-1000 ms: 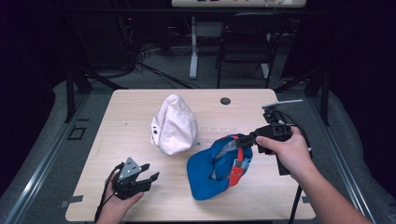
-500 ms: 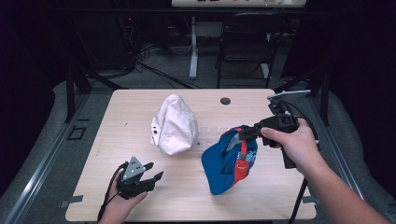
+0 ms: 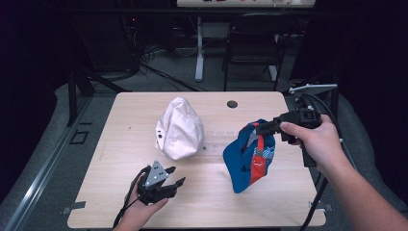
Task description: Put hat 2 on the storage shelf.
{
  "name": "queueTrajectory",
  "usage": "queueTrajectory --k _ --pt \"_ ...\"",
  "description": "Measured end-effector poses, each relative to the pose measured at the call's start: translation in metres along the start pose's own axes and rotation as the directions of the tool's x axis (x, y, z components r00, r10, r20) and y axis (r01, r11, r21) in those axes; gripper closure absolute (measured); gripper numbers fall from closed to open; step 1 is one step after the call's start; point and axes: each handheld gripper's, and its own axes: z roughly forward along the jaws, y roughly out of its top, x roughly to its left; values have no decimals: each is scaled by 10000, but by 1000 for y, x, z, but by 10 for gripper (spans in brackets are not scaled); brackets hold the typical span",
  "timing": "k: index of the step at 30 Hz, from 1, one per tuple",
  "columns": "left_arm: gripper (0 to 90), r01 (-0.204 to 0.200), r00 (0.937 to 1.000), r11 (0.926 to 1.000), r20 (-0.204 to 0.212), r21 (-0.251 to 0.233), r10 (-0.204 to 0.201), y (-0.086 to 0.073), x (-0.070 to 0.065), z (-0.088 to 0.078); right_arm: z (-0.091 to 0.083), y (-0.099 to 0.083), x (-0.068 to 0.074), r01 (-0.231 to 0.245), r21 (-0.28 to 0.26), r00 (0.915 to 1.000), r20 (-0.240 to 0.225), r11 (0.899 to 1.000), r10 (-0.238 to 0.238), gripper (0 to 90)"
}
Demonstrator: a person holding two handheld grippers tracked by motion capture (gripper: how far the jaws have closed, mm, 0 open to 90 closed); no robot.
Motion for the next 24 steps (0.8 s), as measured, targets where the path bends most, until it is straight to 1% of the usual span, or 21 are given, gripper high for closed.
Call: queueTrajectory --k 4,10,13,17,22,24 --pt "484 -77 9998 9998 196 -194 80 12 -9 7 -8 7 3 -38 -252 10000 -68 9997 36 779" --pt "476 -518 9979 9982 374 -304 529 30 -22 17 -17 18 8 -114 -499 9998 -141 9987 107 779" --pt "472 -646 9964 9973 520 -362 665 39 -28 22 -19 24 11 -120 -647 9998 -185 9978 108 779" --pt "472 -789 9943 9960 687 -425 817 51 -33 27 -21 31 15 -76 -735 9998 -196 9973 62 779" --pt "471 -855 9927 9951 812 -495 894 64 -36 33 -23 40 17 -168 -909 9997 -175 9957 153 779" --pt "468 -865 9919 9943 879 -626 918 69 -38 35 -23 44 18 -229 -1017 9996 -164 9946 213 779"
